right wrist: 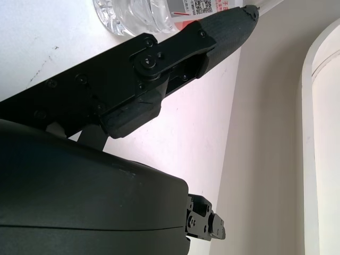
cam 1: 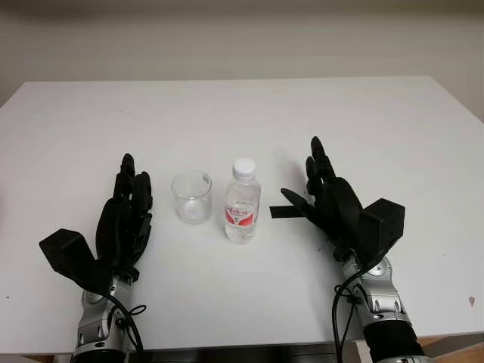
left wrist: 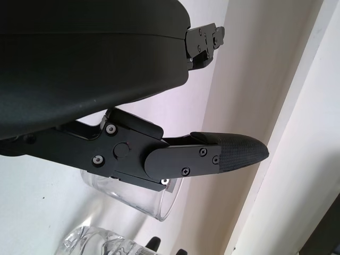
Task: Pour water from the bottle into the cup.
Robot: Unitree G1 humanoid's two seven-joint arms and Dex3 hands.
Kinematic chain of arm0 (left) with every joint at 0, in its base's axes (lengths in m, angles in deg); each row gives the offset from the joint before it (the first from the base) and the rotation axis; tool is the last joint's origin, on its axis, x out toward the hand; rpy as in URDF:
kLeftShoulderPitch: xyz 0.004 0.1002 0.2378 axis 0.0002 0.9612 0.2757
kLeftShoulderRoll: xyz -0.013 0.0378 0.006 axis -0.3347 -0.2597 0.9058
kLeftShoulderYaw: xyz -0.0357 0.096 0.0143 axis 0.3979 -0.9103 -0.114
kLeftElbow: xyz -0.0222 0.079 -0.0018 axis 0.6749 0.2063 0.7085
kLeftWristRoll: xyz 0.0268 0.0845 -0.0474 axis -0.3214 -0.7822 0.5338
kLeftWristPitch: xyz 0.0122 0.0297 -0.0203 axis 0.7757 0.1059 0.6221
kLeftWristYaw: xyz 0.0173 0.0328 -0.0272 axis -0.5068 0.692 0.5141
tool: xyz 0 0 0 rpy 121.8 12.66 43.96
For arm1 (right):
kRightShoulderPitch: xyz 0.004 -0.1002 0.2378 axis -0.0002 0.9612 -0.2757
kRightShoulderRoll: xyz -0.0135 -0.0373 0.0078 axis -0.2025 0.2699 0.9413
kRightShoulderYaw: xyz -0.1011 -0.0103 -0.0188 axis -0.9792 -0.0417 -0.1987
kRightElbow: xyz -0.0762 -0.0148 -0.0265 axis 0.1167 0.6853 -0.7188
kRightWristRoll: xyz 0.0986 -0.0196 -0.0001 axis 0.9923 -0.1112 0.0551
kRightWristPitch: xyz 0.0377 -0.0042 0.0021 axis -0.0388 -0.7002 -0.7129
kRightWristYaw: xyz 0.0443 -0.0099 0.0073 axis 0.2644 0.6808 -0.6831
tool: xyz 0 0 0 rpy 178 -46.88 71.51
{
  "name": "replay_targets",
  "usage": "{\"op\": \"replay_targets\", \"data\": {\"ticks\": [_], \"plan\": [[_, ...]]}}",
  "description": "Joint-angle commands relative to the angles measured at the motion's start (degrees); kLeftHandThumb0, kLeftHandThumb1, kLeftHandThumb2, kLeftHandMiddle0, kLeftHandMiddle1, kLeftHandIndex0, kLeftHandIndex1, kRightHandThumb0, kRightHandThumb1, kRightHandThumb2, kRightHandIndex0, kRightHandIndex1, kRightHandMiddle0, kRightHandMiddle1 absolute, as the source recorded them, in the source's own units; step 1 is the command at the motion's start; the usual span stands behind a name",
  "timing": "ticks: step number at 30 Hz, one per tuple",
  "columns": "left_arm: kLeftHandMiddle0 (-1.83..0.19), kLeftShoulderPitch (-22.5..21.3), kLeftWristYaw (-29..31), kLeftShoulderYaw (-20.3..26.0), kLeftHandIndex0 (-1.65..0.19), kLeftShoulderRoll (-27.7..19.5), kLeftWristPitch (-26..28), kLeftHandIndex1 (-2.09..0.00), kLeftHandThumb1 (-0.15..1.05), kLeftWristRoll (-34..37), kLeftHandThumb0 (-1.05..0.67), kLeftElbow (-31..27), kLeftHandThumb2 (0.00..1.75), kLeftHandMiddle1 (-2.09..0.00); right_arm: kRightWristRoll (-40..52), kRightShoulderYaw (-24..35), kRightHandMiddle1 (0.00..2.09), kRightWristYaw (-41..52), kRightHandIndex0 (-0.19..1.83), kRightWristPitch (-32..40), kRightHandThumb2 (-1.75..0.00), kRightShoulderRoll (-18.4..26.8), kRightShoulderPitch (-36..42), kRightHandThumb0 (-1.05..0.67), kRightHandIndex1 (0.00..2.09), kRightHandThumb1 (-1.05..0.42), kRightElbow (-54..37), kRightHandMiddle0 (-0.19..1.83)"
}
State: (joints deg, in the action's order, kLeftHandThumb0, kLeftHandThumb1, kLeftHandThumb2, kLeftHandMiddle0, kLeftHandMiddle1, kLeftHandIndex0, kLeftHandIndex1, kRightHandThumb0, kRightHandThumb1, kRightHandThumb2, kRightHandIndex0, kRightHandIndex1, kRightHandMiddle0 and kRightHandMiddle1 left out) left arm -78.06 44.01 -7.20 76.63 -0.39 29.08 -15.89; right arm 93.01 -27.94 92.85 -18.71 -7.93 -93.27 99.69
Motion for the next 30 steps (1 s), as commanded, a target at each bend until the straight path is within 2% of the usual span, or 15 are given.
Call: {"op": "replay_targets", "data": {"ticks": [1,11,19,23,30], "plan": [[0.17,2.2,-0.2,-0.1,0.17,0.4,0.4,-0.06,1.05,-0.5,-0.76,1.9,0.44,-0.06,0.2,0.0,0.0,0.1,-0.19,-0.1,-0.06,0.0,-0.4,-0.99,0.0,-0.88,-0.2,-0.19],[0.16,0.1,-0.7,0.0,0.16,0.5,0.6,-0.06,1.05,-0.4,-0.76,3.7,0.43,-0.06,2.1,0.5,0.0,2.3,-0.19,-0.5,-0.05,0.3,-1.7,-0.95,0.0,-0.87,1.9,-0.19],[0.17,-0.1,-0.3,0.3,0.18,0.8,0.4,-0.05,1.05,0.3,-0.75,3.7,0.43,-0.05,3.2,0.1,0.0,6.3,-0.19,-3.1,-0.06,1.3,-0.2,-1.02,0.0,-0.89,-3.0,-0.19],[0.17,-0.1,-0.4,0.3,0.19,0.8,0.7,-0.05,1.05,0.3,-0.75,3.5,0.43,-0.05,2.2,-1.1,0.0,7.7,-0.19,-3.0,-0.06,2.6,2.3,-1.05,0.0,-0.91,-9.0,-0.19],[0.17,-0.3,-0.4,0.3,0.18,0.9,1.0,-0.05,1.05,0.5,-0.74,3.4,0.43,-0.05,2.3,-4.3,0.0,11.3,-0.19,1.5,-0.05,5.0,8.3,-1.05,0.0,-0.9,-22.7,-0.19]]}}
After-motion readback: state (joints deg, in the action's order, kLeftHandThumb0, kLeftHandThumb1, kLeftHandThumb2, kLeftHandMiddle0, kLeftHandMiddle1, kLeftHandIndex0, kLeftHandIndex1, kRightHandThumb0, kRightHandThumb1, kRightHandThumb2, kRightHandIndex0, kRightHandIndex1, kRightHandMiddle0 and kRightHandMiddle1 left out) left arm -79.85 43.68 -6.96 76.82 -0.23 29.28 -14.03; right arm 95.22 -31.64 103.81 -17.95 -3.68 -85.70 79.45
